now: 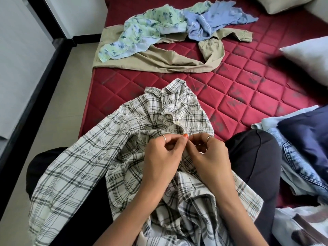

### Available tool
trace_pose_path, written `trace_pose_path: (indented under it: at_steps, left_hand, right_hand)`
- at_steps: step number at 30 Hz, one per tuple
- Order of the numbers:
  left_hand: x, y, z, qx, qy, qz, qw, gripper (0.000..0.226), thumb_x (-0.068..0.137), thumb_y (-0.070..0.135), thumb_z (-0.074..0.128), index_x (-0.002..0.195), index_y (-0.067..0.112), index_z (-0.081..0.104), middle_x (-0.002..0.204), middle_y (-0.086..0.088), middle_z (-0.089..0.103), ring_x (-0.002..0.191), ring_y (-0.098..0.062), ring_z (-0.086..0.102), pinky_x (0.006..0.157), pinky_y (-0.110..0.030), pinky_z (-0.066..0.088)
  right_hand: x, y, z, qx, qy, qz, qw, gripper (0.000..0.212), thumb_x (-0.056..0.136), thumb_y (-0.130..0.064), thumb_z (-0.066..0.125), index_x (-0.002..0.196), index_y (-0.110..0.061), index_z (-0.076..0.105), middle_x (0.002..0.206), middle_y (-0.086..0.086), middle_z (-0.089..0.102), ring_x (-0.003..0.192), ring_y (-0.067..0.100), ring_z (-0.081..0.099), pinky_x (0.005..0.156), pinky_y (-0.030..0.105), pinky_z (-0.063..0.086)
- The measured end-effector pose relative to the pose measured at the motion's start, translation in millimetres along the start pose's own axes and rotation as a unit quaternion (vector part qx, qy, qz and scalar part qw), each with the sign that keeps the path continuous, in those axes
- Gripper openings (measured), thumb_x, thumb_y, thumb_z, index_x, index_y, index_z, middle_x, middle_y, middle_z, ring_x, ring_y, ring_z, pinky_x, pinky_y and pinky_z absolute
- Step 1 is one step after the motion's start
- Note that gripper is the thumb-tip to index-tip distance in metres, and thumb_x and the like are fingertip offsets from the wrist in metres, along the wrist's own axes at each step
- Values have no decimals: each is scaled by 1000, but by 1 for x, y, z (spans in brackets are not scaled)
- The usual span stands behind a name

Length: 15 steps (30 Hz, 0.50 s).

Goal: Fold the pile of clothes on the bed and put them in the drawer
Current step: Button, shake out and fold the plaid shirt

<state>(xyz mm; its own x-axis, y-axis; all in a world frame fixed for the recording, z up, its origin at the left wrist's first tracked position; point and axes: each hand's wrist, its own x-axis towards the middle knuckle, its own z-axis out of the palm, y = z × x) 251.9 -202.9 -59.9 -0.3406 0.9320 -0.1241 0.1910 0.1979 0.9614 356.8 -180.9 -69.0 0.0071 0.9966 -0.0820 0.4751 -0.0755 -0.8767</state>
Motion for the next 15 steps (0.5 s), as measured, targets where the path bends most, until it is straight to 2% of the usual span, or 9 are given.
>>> trace_pose_path:
  at_steps: [4, 8, 11, 15]
  left_hand:
    - [5, -3, -1, -6, 8, -7, 1000, 2, 88, 19, 67, 87, 19, 68, 76, 6, 70, 69, 0, 66, 55, -9, 47]
    - [6, -8, -1, -9, 12, -14, 1000, 4, 90, 16, 65, 88, 20, 65, 78, 6, 68, 70, 1, 65, 57, -10, 48]
    - [8, -10, -1, -28, 15, -31, 999, 3, 90, 15, 64, 90, 18, 64, 79, 3, 70, 67, 1, 65, 56, -10, 48]
    - [11, -14, 0, -39, 17, -39, 998, 6, 90, 14, 64, 94, 16, 60, 79, 0, 72, 66, -2, 67, 55, -11, 47]
  right_hand:
    - [-8, -4, 5, -9, 17, -48, 999, 17, 88, -15, 67, 78, -27, 60, 66, -17, 64, 68, -7, 62, 60, 9, 44]
    - [-8, -2, 11, -71, 32, -88, 993, 12, 87, -12, 67, 80, -20, 63, 75, -6, 67, 68, 3, 63, 67, -2, 34]
    - [-8, 2, 14, -91, 28, -105, 990, 5, 87, -10, 67, 85, -15, 65, 81, -3, 65, 73, 11, 63, 70, 1, 34]
    - [-7, 5, 17, -105, 19, -119, 987, 5, 88, -9, 65, 87, -13, 64, 86, -3, 60, 77, 15, 64, 71, 21, 44]
